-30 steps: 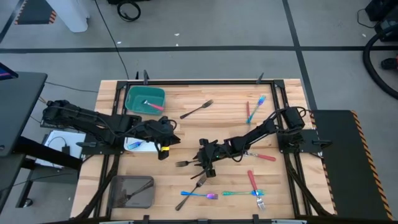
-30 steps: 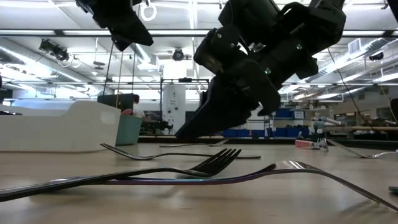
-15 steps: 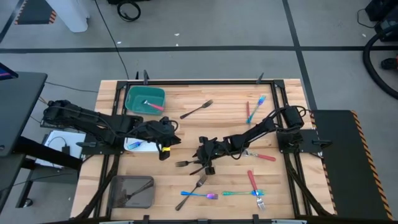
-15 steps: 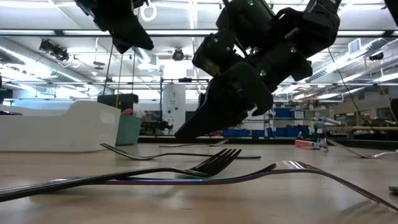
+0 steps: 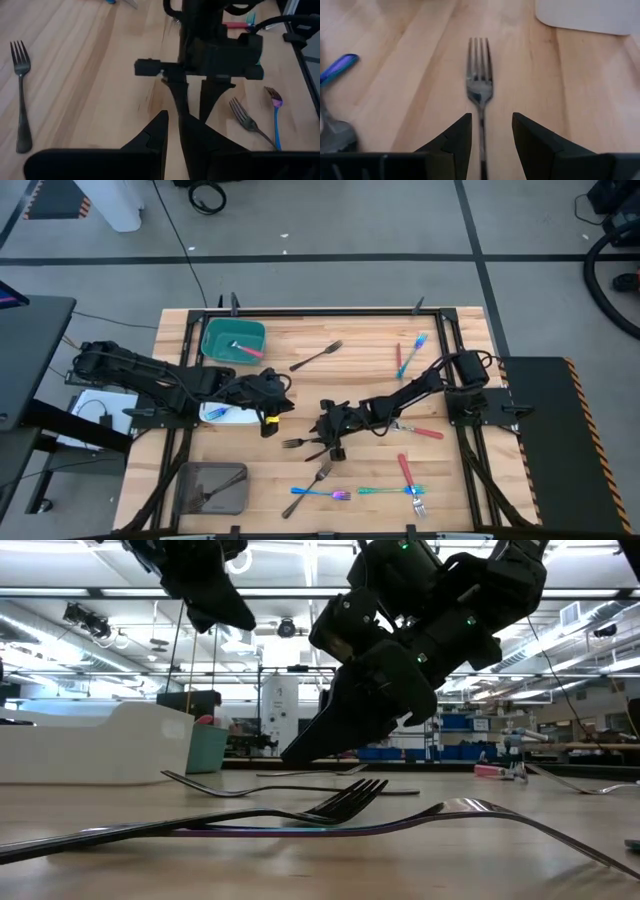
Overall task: Sort silverware by color (type)
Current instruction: Put the black fork into the black bin
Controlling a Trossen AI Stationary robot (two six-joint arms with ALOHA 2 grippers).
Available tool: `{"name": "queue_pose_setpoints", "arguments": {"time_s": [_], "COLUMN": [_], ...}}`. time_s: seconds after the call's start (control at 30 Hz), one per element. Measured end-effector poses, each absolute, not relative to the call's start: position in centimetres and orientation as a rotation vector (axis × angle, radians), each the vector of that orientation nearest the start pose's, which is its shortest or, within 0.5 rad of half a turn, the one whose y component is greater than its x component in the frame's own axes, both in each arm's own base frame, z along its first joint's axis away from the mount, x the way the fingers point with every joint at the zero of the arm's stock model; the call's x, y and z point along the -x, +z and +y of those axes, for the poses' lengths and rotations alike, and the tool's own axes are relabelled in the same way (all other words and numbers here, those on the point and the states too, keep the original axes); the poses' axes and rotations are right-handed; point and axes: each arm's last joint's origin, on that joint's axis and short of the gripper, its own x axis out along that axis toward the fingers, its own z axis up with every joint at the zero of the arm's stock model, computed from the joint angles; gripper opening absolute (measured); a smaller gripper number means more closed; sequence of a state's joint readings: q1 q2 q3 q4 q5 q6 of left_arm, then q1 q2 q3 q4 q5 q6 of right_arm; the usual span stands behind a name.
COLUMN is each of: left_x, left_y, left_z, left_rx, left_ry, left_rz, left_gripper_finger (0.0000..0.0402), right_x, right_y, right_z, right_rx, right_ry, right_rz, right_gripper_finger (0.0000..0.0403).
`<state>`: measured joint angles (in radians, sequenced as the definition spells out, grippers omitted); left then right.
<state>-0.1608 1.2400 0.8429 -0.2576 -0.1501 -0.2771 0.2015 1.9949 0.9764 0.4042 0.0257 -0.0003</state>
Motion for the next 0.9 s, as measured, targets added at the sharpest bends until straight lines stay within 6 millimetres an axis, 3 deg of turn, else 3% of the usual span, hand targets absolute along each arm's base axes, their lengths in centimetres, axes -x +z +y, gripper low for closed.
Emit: {"name": "queue_pose_setpoints", "arguments": {"time_s": [0.27,0.43,0.7,0.9], "left_x": [-25.9,-26.0,-26.0,-26.1], "left_y": [25.4,25.5,25.4,25.3], "left_z": [-3.8,-3.8,-3.8,-3.8], "left_rx": [0.167,0.169,0.161,0.119], "left_ry": [0.078,0.076,0.074,0.068], "left_rz": [0.641,0.632,0.633,0.637], "left_gripper_finger": [0.0055,0.0055,0.0055,0.0055], "right_x": [-37.9,-38.1,-38.2,-38.3], "right_y": [11.0,9.0,8.7,8.6], "right_z": [7.7,7.8,7.6,7.2], "right_rx": [0.068,0.067,0.063,0.005], "right_ry": [0.163,0.169,0.138,0.078], "right_rz": [0.616,0.639,0.640,0.651], "right_gripper_finger": [0.0149,0.0149,0.0147,0.0106]}}
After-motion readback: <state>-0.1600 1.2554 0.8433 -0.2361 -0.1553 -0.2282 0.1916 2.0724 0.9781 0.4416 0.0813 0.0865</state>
